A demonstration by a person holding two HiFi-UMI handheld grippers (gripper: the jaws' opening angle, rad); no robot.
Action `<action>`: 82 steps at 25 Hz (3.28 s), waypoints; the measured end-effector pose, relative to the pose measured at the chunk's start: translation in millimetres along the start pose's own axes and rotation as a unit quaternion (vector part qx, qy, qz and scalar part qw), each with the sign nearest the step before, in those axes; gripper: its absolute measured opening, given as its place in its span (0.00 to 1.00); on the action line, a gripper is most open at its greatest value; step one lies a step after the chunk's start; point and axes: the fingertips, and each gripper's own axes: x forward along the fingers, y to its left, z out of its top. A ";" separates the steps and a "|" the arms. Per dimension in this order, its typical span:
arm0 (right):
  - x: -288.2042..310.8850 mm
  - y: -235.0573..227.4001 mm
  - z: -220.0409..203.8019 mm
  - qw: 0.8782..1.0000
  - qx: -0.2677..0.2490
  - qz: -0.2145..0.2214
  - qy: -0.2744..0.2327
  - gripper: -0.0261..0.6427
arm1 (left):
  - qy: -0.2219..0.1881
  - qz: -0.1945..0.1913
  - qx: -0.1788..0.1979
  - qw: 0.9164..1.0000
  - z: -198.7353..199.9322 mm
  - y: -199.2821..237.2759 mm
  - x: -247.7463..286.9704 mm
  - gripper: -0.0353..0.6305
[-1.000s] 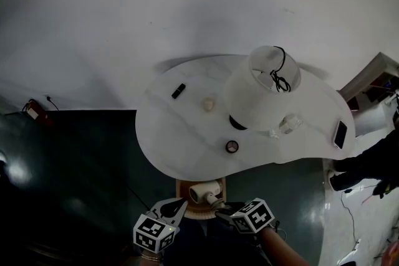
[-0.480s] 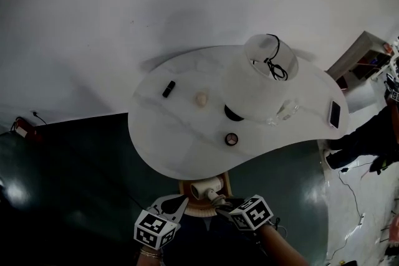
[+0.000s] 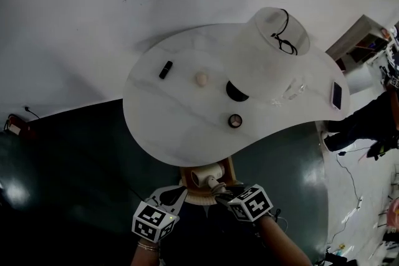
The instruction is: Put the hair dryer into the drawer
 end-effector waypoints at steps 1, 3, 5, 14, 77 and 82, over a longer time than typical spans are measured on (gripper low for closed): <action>3.0 0.2 -0.4 1.000 0.002 -0.002 -0.001 0.36 | 0.002 -0.001 0.001 1.000 -3.4 2.1 0.1 0.08; 9.3 -2.1 -1.1 1.000 0.004 -0.008 -0.003 0.36 | 0.006 -0.003 0.000 1.000 -9.3 6.6 1.9 0.08; 15.5 -6.1 -1.9 1.000 0.007 -0.013 -0.003 0.36 | 0.011 -0.002 -0.002 1.000 -13.5 11.7 4.5 0.08; 29.1 -18.0 -1.0 0.999 0.017 -0.030 0.004 0.36 | 0.019 -0.003 -0.010 1.000 -22.6 27.7 10.7 0.08; 111.3 -55.0 85.2 0.997 -0.034 -0.073 0.021 0.35 | 0.075 -0.033 -0.076 0.994 -41.7 92.1 54.7 0.08; 113.6 -54.5 84.1 0.997 -0.029 -0.068 0.010 0.35 | 0.078 -0.034 -0.081 0.993 -52.9 89.6 53.4 0.08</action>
